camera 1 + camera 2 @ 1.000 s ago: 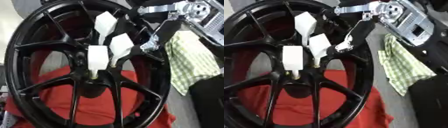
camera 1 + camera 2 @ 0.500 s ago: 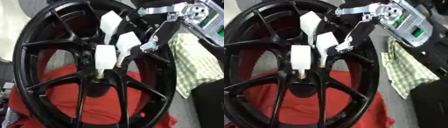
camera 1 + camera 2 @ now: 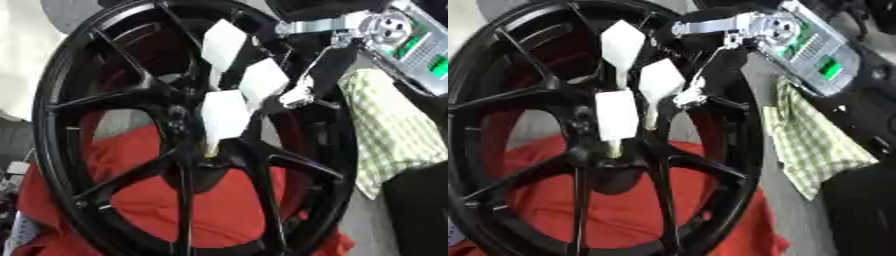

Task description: Pull the pin out of the wheel hub.

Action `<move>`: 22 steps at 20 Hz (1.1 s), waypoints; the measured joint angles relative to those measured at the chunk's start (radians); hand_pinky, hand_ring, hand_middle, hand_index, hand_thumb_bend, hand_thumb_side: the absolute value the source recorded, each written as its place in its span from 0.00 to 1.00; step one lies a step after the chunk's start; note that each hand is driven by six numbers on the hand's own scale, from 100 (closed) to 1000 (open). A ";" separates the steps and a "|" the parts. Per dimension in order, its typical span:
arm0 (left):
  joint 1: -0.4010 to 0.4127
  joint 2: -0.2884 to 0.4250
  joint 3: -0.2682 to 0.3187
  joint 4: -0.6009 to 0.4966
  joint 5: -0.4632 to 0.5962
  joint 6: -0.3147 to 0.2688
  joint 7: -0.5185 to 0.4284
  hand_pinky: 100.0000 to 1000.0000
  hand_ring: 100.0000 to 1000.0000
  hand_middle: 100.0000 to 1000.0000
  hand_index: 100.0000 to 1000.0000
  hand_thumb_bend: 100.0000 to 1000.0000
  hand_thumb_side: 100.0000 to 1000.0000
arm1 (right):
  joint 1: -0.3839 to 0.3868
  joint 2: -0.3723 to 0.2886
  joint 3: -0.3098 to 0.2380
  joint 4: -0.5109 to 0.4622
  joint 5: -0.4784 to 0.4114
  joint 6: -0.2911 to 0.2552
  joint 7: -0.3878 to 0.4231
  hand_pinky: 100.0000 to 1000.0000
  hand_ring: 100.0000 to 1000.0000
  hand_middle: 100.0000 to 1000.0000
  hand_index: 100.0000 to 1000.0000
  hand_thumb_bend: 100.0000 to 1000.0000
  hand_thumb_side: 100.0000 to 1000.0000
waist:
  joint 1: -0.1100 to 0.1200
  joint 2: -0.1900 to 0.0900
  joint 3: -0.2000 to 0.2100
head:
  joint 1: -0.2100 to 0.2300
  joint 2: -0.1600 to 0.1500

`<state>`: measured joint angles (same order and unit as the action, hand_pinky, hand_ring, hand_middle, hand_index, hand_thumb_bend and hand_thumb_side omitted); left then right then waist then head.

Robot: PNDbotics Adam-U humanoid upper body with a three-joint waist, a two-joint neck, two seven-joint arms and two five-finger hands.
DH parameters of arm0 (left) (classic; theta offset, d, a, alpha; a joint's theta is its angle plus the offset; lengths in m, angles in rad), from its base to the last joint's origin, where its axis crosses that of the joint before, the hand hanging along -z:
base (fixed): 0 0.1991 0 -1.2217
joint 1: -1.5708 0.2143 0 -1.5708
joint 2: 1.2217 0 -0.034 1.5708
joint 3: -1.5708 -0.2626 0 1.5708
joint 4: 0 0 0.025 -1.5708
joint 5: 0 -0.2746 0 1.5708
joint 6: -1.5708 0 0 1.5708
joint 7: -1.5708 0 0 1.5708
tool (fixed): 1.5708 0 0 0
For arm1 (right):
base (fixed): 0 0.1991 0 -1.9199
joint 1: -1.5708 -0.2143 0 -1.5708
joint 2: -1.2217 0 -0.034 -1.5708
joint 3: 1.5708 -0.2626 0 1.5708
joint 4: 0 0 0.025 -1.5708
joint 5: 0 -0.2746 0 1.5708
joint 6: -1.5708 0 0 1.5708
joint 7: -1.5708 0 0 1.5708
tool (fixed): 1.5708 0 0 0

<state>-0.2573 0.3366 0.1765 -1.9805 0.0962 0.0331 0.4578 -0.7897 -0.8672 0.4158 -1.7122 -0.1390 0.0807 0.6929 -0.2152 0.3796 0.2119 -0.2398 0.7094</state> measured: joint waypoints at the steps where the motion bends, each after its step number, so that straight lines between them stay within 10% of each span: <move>1: 0.000 0.000 0.000 0.000 0.000 0.000 0.000 0.76 0.52 0.59 0.63 0.00 0.77 | 0.002 0.000 0.000 0.002 0.003 -0.001 0.000 0.81 0.81 0.66 0.76 0.40 0.15 | 0.000 0.000 0.000 | 0.000 0.000; 22: 0.001 0.000 0.000 0.000 0.001 0.002 0.003 0.76 0.51 0.59 0.63 0.00 0.78 | 0.009 -0.009 -0.004 -0.006 -0.070 0.027 -0.007 0.75 0.71 0.49 0.64 0.00 0.08 | 0.001 0.000 -0.002 | 0.009 -0.004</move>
<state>-0.2562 0.3366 0.1768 -1.9805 0.0971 0.0355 0.4611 -0.7809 -0.8762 0.4123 -1.7177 -0.2091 0.1077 0.6863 -0.2144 0.3795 0.2101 -0.2308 0.7049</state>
